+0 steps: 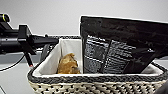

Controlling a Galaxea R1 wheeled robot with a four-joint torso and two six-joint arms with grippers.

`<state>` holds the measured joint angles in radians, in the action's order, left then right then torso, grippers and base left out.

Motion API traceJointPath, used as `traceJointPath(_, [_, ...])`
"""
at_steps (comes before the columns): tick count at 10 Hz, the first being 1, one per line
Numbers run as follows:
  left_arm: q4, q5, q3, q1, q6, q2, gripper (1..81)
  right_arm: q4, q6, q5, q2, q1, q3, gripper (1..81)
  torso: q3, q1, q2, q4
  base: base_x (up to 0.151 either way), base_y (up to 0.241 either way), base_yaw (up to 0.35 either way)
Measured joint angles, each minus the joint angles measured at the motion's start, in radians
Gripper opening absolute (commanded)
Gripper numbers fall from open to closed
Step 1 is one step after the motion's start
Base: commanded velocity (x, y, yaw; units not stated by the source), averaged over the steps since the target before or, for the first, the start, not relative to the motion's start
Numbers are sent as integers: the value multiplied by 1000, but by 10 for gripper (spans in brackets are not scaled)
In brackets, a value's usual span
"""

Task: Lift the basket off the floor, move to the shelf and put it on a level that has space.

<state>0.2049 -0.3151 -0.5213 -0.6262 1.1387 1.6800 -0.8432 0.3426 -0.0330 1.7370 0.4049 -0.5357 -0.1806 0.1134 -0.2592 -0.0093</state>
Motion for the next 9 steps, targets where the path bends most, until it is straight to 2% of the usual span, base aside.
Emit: traceJointPath(9, [118,-56,-191,-159,11,152,10,-133,7,-113,142,204,-207,10,0,0,0,0,0,0,0])
